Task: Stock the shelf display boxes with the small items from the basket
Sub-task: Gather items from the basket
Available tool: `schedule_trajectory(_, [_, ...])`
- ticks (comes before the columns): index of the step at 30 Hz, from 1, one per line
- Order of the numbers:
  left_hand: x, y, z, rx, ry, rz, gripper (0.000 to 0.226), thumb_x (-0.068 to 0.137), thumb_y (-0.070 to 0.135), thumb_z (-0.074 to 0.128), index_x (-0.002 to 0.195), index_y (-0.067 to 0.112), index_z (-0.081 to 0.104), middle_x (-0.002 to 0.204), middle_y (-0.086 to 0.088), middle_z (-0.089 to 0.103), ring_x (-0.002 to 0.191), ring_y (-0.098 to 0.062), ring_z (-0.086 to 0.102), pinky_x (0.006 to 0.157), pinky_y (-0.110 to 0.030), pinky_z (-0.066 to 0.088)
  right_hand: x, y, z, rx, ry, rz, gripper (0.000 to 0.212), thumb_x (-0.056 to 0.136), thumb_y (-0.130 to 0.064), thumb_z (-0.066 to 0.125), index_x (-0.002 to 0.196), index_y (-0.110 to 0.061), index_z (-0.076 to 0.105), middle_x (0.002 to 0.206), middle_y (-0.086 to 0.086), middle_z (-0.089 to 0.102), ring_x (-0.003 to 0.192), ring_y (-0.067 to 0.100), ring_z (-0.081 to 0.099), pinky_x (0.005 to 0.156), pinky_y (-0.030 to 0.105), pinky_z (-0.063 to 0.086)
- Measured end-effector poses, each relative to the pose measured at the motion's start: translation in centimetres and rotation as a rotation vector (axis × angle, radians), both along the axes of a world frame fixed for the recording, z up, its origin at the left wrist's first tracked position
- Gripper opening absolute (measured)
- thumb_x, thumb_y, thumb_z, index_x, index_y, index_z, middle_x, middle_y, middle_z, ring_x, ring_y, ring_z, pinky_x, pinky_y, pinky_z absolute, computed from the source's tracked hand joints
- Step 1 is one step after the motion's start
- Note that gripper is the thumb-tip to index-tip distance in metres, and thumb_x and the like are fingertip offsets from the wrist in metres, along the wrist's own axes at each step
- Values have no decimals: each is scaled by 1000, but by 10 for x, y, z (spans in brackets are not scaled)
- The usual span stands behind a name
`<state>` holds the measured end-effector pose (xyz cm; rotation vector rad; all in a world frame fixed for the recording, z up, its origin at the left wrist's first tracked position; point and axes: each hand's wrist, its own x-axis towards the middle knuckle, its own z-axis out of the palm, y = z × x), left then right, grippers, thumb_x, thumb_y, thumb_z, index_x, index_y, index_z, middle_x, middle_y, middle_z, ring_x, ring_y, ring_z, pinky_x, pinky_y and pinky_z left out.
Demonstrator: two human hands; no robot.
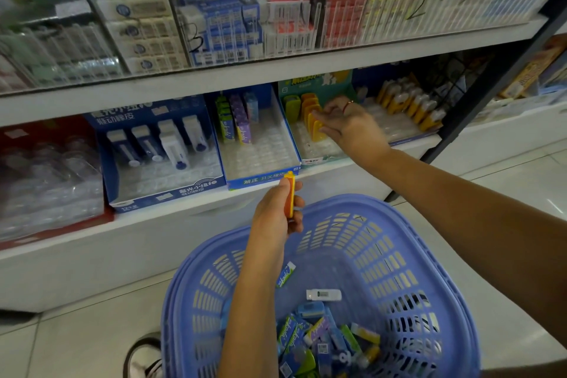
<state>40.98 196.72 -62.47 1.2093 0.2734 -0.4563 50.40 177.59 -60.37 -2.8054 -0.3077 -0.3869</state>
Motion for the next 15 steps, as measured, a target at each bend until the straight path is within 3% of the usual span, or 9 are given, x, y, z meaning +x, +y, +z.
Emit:
schedule_trajectory(2, [-4,0,-2,48,-97,-3,26,95,37,52,91,14,64,64,3,52,49,-8,45,49,-22,42,-1,1,1,-34,10,-4,29,94,-19,53,119,-12,65,122,16,56,110,29,52,91,34,43])
schedule_trajectory(6, [-7,3,-4,166,-276,-59,18,92,34,57,108,26,58,55,12,51,54,-5,47,59,-21,44,-11,7,3,-74,-71,-2,34,93,-21,57,126,-14,61,130,20,47,112,35,50,90,39,45])
schedule_trajectory(8, [-7,2,-5,166,-312,-56,13,94,28,55,107,33,56,59,13,55,57,-3,51,62,-21,46,-25,11,3,91,-46,-24,35,94,-20,55,129,-16,58,123,9,50,98,23,55,85,33,47])
schedule_trajectory(11, [-8,-4,-7,167,-332,-28,17,96,22,52,107,35,55,77,9,61,65,0,57,65,-17,49,-51,16,9,589,208,-36,22,95,-20,54,116,-21,62,93,-3,61,68,13,58,67,27,48])
schedule_trajectory(13, [-9,-9,-5,217,-351,-18,20,93,19,58,109,30,54,89,3,64,72,-4,60,65,-15,50,-66,19,17,802,384,39,17,91,-20,60,106,-23,65,88,-2,66,70,10,62,65,24,52])
schedule_trajectory(15, [-11,-14,-3,212,-343,33,25,85,15,68,104,25,54,93,-2,67,78,-10,64,65,-14,50,-76,20,26,762,457,139,17,84,-23,68,101,-22,70,89,-6,70,77,3,64,71,18,53])
